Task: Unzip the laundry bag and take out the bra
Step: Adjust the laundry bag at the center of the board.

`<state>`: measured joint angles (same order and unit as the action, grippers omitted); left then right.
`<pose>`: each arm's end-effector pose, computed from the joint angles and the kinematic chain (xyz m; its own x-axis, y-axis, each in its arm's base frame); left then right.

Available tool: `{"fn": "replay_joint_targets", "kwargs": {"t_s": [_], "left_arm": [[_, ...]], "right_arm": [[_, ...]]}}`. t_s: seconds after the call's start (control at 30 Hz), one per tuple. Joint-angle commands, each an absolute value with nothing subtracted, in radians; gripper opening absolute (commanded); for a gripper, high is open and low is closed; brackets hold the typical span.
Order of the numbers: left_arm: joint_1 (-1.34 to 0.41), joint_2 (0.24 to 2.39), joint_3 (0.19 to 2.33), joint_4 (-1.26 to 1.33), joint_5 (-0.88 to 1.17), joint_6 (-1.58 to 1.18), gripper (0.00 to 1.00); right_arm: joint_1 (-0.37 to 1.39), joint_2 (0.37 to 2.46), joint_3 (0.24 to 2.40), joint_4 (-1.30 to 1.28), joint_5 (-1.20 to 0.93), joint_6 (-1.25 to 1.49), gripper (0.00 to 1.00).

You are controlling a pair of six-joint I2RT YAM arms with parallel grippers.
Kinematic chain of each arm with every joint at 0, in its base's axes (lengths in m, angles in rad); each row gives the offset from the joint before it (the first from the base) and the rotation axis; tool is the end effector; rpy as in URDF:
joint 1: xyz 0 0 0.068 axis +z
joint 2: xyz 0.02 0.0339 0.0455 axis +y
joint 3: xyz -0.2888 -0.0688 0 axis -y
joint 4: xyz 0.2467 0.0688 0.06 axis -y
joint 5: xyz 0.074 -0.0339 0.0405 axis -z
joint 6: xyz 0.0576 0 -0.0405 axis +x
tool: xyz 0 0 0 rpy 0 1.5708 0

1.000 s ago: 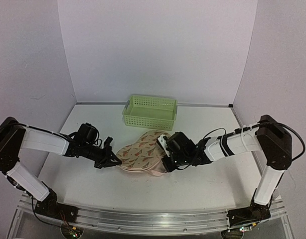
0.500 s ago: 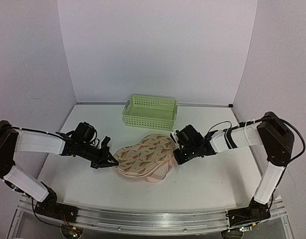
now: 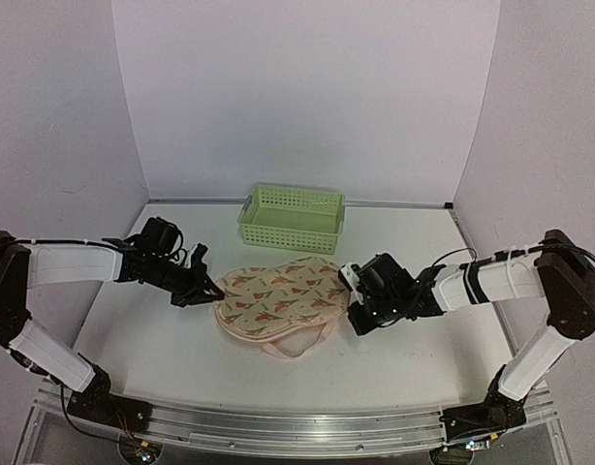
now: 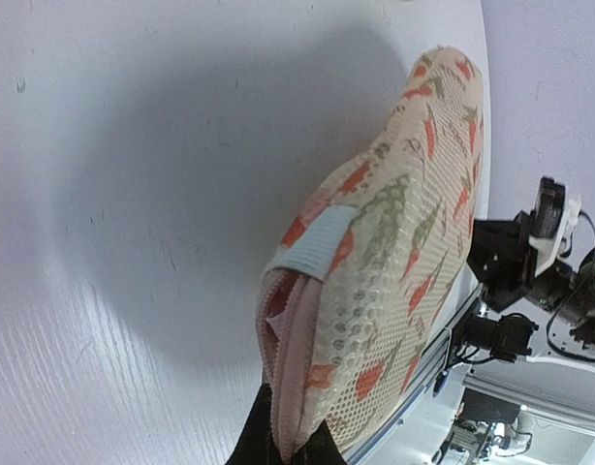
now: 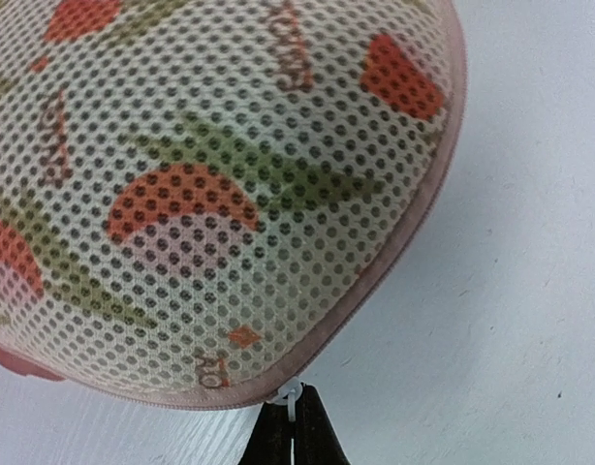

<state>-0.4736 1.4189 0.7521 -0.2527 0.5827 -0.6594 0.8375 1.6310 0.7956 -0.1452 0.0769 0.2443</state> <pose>0.2359 -0.1565 0.1964 -0.9746 -0.0753 -0.2110 0.1020 0.6893 -0.7173 0.2178 0.2352 0.1499 -0.7118 -0.4299 -0.5554 -0.5565 0.8277 0.0727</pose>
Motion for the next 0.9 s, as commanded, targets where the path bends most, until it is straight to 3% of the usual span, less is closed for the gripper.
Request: {"fn": "replay_joint_targets", "kwargs": {"t_s": [0.0, 0.47, 0.87], "left_arm": [[-0.413, 1.47, 0.857, -0.287, 0.526, -0.611, 0.0], [-0.332, 1.737, 1.088, -0.311, 0.484, -0.568, 0.04], [-0.284, 1.769, 1.212, -0.431, 0.372, -0.497, 0.32]], "right_arm": [[0.919, 1.537, 0.739, -0.133, 0.091, 0.27, 0.0], [1.078, 1.534, 0.692, -0.035, 0.029, 0.405, 0.0], [1.083, 1.69, 0.822, -0.053, 0.036, 0.557, 0.0]]}}
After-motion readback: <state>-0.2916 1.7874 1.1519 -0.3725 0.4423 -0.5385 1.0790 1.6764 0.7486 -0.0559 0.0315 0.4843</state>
